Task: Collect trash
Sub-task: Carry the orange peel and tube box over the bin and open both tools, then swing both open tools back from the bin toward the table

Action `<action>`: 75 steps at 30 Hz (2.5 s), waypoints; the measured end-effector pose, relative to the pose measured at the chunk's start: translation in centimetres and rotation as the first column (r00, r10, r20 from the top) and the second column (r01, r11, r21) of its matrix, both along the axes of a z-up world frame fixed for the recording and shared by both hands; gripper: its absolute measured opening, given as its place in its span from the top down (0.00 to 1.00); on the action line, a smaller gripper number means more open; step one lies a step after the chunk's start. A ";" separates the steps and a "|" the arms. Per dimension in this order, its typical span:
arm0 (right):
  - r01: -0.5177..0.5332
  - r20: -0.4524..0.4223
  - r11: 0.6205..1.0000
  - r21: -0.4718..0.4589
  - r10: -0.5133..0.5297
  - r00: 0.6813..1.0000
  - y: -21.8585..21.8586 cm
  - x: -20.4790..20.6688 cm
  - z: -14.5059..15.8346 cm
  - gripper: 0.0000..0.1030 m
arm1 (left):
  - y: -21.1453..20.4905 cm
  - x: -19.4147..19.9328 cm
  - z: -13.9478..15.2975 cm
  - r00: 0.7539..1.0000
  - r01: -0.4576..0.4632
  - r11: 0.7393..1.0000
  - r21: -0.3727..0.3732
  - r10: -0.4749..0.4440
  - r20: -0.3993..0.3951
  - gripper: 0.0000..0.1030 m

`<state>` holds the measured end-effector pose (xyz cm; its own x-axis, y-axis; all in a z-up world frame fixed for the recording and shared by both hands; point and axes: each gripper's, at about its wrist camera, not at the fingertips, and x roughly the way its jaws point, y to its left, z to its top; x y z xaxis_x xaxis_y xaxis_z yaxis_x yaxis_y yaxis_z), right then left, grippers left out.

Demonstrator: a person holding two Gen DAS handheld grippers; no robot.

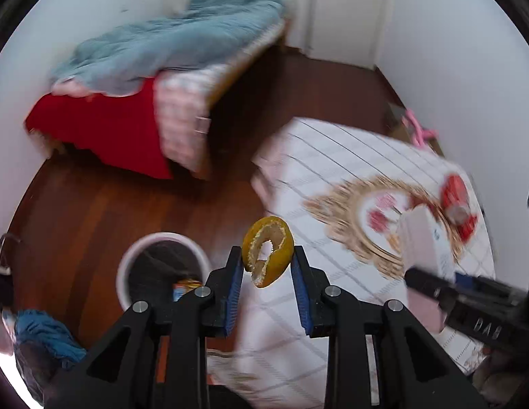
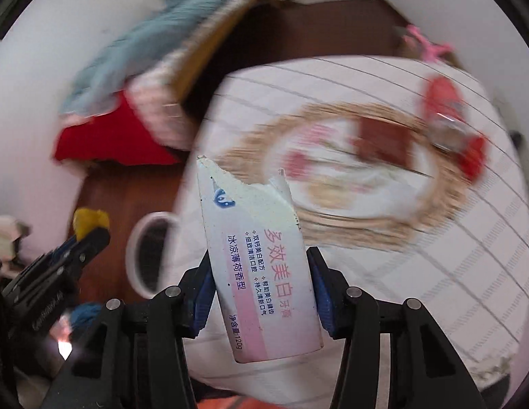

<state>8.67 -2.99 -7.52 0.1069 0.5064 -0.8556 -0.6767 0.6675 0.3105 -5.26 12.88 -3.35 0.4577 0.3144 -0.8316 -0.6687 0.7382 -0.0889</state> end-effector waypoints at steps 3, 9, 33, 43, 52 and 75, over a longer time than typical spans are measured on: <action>-0.108 -0.028 0.994 0.021 0.109 0.994 5.4 -3.2 -0.2 0.49 | 4.0 -3.5 -0.1 0.997 -0.076 0.997 -0.012 0.076 0.002 0.76; -0.255 -0.081 0.965 -0.064 0.249 0.965 17.0 -8.7 -5.8 0.49 | 12.9 -9.7 -6.6 0.969 -0.242 0.962 -0.123 0.233 -0.088 0.76; -0.287 -0.109 0.907 -0.308 0.266 0.958 34.9 -9.3 -22.9 0.03 | 23.8 -15.9 -20.8 0.898 -0.430 0.845 -0.318 0.363 -0.249 0.02; -0.334 -0.015 0.871 -0.360 0.353 0.936 31.0 -12.9 -19.9 0.00 | 21.4 -17.9 -19.2 0.871 -0.468 0.855 -0.225 0.404 -0.278 0.02; -0.340 -0.015 0.881 -0.331 0.355 0.935 27.4 -14.0 -17.5 0.00 | 18.6 -18.4 -15.9 0.873 -0.462 0.870 -0.172 0.413 -0.258 0.02; -0.295 0.023 0.955 0.031 0.295 0.955 16.2 -14.1 -0.1 0.00 | 9.0 -17.2 -0.5 0.909 -0.414 0.910 0.022 0.415 -0.043 0.02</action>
